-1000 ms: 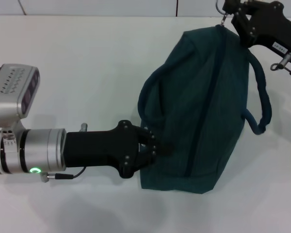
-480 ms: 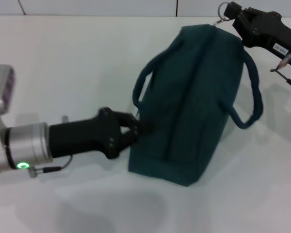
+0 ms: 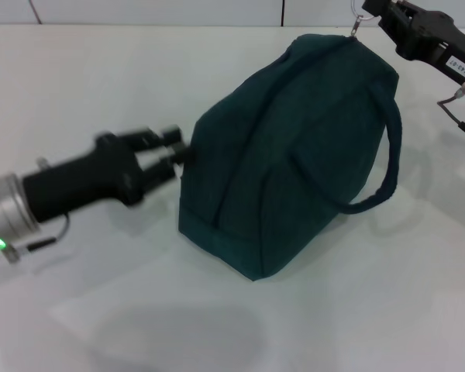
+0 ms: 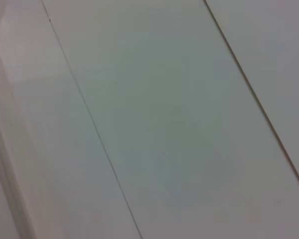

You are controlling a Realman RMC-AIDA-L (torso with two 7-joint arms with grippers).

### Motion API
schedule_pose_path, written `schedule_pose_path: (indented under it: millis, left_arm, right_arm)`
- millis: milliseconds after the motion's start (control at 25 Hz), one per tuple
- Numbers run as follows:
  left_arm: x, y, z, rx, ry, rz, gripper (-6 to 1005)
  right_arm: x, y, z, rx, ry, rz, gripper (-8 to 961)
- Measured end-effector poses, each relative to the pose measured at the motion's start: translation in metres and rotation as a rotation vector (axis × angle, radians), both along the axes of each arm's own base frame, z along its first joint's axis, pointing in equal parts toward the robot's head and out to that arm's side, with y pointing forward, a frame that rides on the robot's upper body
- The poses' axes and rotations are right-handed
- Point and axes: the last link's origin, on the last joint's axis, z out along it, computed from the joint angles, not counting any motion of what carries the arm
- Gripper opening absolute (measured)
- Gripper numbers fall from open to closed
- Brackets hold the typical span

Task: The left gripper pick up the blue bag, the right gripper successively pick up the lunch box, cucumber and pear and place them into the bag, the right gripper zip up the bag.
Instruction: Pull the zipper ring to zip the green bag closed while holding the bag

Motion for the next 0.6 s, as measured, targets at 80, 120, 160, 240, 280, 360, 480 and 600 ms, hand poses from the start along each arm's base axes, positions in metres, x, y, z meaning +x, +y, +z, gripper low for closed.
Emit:
schedule_pose_path:
  millis: [80, 120, 160, 240, 280, 360, 480, 600]
  left_arm:
    - [-0.001, 0.007, 0.016, 0.043, -0.03, 0.036, 260]
    - [0.0, 0.011, 0.024, 0.056, -0.041, 0.05, 282]
    - [0.002, 0.015, 0.032, 0.057, -0.05, 0.063, 303]
    - [0.01, 0.024, 0.045, 0.05, -0.051, 0.063, 346]
    - [0.018, 0.03, 0.052, 0.035, -0.042, 0.053, 368]
    - [0.034, 0.039, 0.061, 0.001, -0.012, 0.027, 411]
    - [0.072, 0.053, 0.069, -0.096, 0.081, -0.016, 475]
    - [0.117, 0.063, 0.068, -0.189, 0.185, -0.036, 594]
  right_arm:
    - [-0.001, 0.001, 0.0, 0.0, -0.001, 0.001, 18]
    - [-0.001, 0.001, 0.0, 0.0, -0.001, 0.0, 18]
    - [-0.001, 0.001, 0.0, 0.001, -0.001, 0.0, 18]
    - [-0.001, 0.001, 0.0, 0.001, 0.001, -0.001, 18]
    - [-0.001, 0.002, 0.001, 0.003, 0.002, -0.002, 18]
    - [-0.001, 0.002, 0.001, 0.005, 0.005, -0.003, 18]
    - [-0.001, 0.002, 0.001, 0.006, 0.008, -0.004, 18]
    - [-0.001, 0.001, 0.001, 0.008, 0.009, -0.007, 18]
